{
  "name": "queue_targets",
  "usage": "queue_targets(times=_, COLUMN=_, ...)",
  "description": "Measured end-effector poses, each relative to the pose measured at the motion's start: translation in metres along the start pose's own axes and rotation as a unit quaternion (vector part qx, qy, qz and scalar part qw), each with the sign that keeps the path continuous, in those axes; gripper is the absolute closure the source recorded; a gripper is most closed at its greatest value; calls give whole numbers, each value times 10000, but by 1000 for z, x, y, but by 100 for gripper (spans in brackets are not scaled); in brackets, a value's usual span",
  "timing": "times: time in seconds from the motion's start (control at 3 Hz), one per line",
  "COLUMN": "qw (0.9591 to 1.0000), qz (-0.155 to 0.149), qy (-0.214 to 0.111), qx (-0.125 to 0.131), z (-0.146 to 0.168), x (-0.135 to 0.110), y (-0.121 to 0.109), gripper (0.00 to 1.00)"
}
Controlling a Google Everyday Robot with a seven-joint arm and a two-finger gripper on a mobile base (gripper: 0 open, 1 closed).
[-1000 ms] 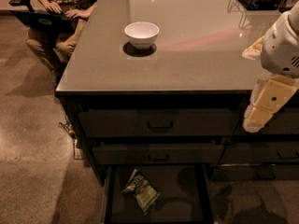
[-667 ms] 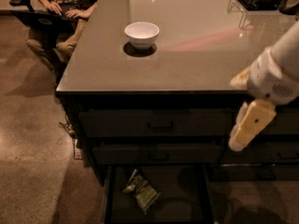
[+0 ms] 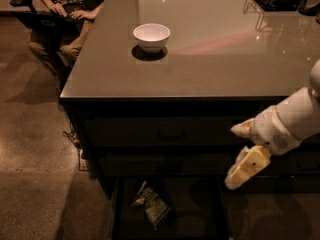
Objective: Pick green jalapeno chip bag from bottom drawer and place on counter
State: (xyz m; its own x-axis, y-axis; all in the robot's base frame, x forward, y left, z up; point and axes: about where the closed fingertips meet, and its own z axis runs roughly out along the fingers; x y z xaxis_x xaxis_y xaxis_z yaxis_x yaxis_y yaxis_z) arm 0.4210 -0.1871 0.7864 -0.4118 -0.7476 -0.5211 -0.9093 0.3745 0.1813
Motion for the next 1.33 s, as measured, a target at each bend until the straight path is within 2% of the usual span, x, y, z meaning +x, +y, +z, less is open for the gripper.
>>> queue_targets(times=0.33, qw=9944, qz=545, qy=-769, qx=-474, z=51, x=21, y=6, gripper=0)
queue_targets(times=0.67, qw=9945, qz=543, qy=-767, qx=-473, z=51, x=21, y=6, gripper=0)
queue_targets(times=1.0, qw=9913, qz=709, qy=-961, qx=-552, z=66, x=28, y=2, gripper=0)
queue_targets(times=1.33, qw=9819, qz=1011, qy=-1439, qx=-698, z=99, x=46, y=-9, gripper=0)
